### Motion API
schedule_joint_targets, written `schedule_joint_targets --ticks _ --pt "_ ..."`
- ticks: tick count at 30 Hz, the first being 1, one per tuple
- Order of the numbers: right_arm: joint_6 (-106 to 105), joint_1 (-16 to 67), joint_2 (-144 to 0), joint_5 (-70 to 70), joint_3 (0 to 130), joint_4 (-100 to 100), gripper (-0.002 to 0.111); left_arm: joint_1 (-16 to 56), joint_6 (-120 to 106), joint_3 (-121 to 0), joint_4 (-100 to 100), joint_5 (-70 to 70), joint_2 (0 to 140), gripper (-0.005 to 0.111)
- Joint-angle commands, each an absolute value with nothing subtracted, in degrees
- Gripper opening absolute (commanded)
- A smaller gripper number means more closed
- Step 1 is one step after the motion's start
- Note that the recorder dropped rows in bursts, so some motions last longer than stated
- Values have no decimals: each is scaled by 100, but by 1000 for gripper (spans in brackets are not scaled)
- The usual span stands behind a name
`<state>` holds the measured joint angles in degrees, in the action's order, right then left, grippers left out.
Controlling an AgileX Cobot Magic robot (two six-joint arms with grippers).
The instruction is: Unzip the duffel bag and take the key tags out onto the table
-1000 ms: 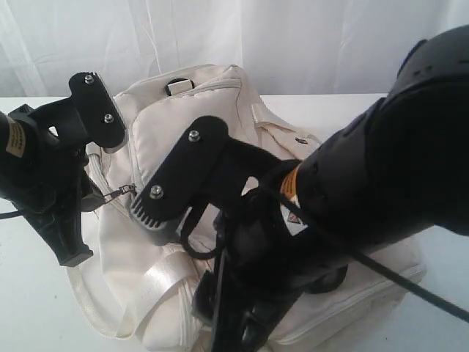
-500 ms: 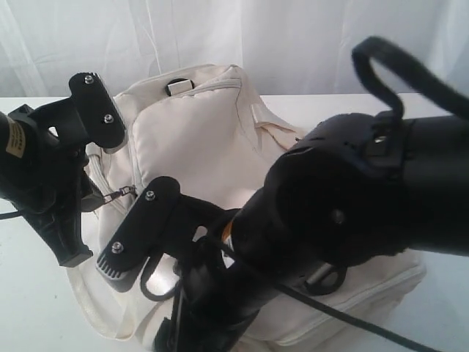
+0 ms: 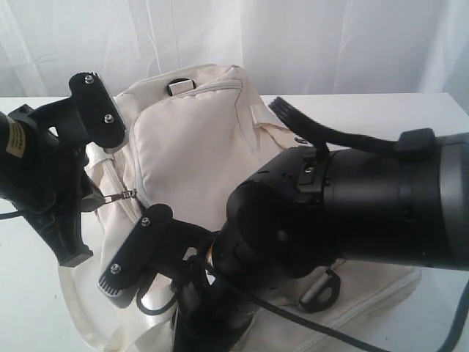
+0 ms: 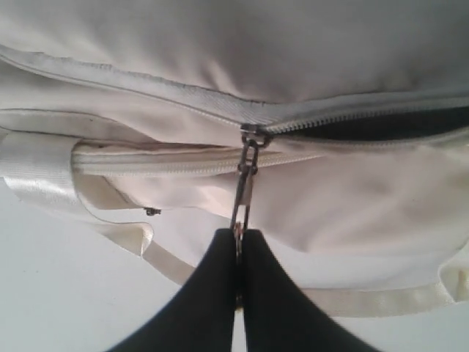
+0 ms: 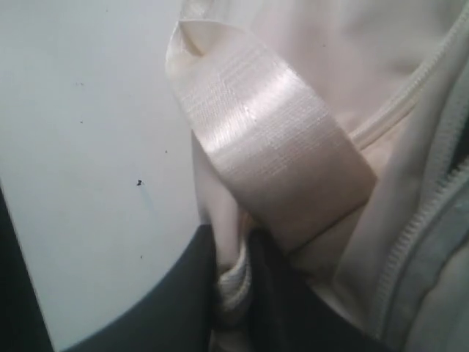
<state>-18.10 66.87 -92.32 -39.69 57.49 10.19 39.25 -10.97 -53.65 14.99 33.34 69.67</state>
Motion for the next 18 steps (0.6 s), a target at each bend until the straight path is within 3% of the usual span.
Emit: schedule_joint_targets --ticks 1,18 --pt "-1740 6692 -9247 -5060 5720 739 0 3912 -1072 -5332 1504 3426 6926 0" --pt "-650 6682 -9247 -6673 5557 -1011 0 3912 -1072 -5332 1538 3459 6800 0"
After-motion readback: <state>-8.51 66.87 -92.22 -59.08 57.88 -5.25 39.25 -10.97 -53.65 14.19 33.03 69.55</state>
